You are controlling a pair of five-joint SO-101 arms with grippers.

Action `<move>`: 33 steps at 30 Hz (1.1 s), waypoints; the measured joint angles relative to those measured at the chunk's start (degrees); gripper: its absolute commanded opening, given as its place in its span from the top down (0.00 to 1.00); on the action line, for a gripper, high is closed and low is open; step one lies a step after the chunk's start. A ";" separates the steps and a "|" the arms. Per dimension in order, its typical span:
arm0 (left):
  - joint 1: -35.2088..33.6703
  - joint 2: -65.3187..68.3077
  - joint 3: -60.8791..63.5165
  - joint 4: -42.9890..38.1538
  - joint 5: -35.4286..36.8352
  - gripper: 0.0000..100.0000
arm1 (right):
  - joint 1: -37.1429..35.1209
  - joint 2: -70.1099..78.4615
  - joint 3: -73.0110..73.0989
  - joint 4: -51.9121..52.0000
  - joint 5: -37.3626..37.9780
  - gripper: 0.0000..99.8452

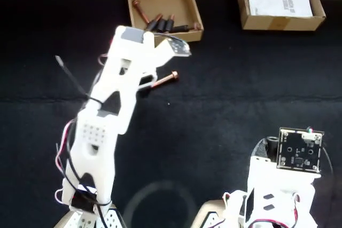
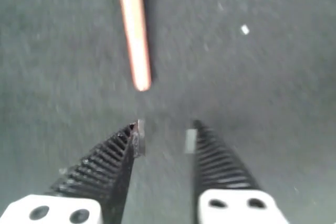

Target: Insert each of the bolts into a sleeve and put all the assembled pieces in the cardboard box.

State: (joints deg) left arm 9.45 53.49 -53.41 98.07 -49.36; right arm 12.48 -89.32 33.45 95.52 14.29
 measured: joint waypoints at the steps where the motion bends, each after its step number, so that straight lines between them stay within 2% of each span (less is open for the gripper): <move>1: 0.09 2.73 -2.99 0.18 0.00 0.81 | 0.00 0.00 0.35 -0.35 0.62 0.99; 7: 0.79 11.60 -15.91 0.35 0.00 0.82 | 0.00 -0.09 2.81 -2.11 1.85 0.99; 15: 2.81 11.78 -17.49 -0.26 1.67 0.82 | 0.00 -0.09 3.52 -2.99 2.29 0.99; 22: 4.22 11.78 -17.49 -5.71 8.26 0.82 | 0.00 -0.09 3.69 -3.08 4.92 0.99; 28: 4.66 11.78 -17.49 -13.54 14.15 0.82 | 0.18 -0.09 3.69 -3.08 4.92 0.99; 33: 5.98 13.98 -17.41 -17.23 15.12 0.82 | 0.18 -0.09 3.69 -3.08 4.92 0.99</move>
State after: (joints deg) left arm 15.43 67.47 -70.81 80.84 -34.24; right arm 12.66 -89.41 37.14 92.44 19.21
